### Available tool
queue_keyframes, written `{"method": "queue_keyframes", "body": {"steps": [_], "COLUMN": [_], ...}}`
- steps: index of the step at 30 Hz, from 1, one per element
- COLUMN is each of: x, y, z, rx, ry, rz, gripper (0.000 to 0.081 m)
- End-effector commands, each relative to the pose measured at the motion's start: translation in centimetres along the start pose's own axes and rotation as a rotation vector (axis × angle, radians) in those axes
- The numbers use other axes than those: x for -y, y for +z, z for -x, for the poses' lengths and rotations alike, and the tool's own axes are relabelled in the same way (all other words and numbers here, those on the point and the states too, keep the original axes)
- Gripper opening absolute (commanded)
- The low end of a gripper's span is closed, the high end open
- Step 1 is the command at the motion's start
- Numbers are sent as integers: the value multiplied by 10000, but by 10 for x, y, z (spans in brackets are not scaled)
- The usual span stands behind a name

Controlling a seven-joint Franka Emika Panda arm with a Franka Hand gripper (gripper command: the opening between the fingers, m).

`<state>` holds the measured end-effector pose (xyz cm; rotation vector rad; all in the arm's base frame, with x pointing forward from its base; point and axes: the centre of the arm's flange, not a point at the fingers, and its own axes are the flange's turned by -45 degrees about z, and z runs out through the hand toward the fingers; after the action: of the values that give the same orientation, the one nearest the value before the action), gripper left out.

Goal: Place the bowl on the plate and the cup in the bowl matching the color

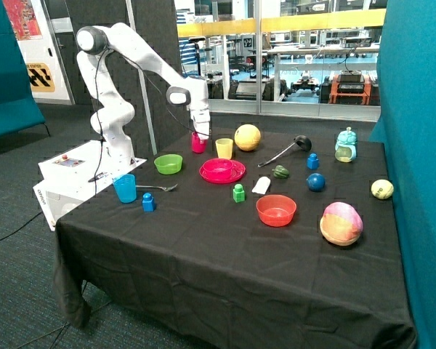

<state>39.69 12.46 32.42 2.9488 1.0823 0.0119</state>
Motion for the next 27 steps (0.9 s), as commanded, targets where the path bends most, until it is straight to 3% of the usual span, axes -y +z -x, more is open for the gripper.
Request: {"method": "queue_keyframes", "body": {"steps": [1, 14, 27], "x": [-6, -17, -43], "y": [-12, -34, -82], "z": [-13, -32, -75], "rx": [70, 70, 70], "ry": [-15, -69, 135], "rz": [-30, -30, -29], "gripper": [0, 0, 0]}}
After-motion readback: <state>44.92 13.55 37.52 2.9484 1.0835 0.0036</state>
